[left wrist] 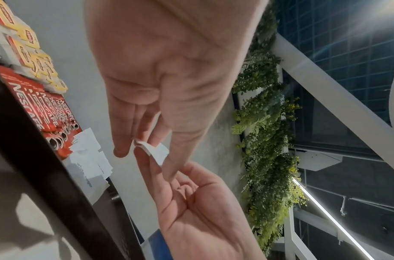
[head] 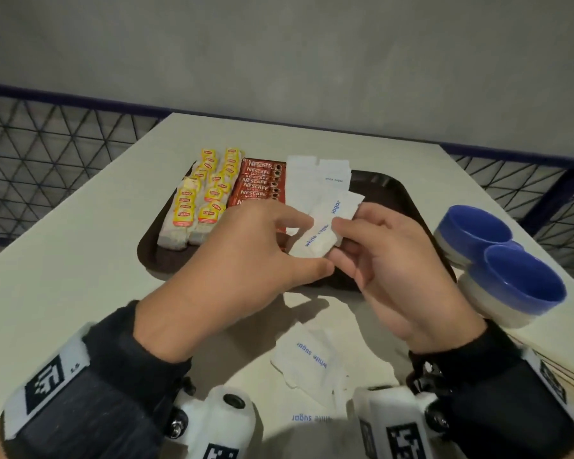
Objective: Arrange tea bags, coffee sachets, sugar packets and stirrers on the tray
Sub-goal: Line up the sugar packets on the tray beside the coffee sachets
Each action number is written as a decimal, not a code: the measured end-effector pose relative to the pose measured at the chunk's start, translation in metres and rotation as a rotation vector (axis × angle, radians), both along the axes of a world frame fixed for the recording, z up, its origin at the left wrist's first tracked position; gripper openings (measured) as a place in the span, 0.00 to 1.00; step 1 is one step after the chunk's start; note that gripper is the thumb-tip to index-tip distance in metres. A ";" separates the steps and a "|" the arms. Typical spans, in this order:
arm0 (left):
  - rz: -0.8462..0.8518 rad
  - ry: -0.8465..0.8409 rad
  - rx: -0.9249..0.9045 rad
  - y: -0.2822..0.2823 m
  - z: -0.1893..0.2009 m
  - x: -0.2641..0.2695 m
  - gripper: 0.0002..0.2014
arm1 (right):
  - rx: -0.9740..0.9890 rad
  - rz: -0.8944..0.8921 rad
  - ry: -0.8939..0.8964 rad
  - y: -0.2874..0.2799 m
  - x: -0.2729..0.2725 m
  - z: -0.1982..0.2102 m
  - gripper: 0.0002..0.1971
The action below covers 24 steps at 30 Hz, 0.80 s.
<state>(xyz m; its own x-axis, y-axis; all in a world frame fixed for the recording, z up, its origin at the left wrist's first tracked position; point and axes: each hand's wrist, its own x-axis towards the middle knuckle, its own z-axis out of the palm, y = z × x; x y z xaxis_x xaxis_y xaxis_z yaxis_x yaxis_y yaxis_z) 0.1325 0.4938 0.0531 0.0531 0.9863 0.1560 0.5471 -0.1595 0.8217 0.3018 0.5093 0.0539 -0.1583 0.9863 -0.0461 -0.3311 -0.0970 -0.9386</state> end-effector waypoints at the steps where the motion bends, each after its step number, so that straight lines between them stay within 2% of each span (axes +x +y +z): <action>1: 0.013 -0.032 0.000 0.001 -0.002 -0.001 0.29 | 0.008 -0.004 0.013 -0.001 0.001 0.001 0.09; 5: 0.010 -0.097 0.055 0.001 0.000 -0.003 0.07 | 0.079 -0.071 0.062 -0.004 0.008 0.008 0.05; 6: -0.005 -0.119 0.063 0.002 0.000 -0.003 0.06 | 0.110 -0.072 0.051 -0.005 0.008 0.009 0.04; 9: -0.025 -0.259 0.011 0.001 0.002 -0.001 0.12 | 0.222 -0.086 -0.032 -0.011 0.005 0.013 0.03; 12: -0.015 -0.430 -0.067 0.003 0.003 0.000 0.08 | 0.331 -0.193 -0.109 -0.015 0.005 0.015 0.03; 16: 0.044 -0.687 -0.120 0.004 0.007 0.000 0.06 | 0.527 -0.347 -0.369 -0.017 0.014 0.017 0.07; 21: -0.005 -0.853 -0.197 0.001 0.012 0.004 0.06 | 0.839 -0.293 -0.795 -0.016 0.016 0.010 0.11; 24: -0.055 -0.902 -0.199 0.001 0.012 0.003 0.09 | 0.913 -0.242 -0.908 -0.016 0.015 0.008 0.14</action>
<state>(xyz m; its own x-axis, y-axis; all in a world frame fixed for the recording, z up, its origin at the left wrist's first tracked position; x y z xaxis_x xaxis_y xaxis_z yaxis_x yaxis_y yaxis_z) 0.1359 0.4951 0.0653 0.0414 0.9991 -0.0113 -0.3173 0.0239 0.9480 0.3169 0.4931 0.0618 -0.2397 0.7175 0.6540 0.5312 0.6608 -0.5303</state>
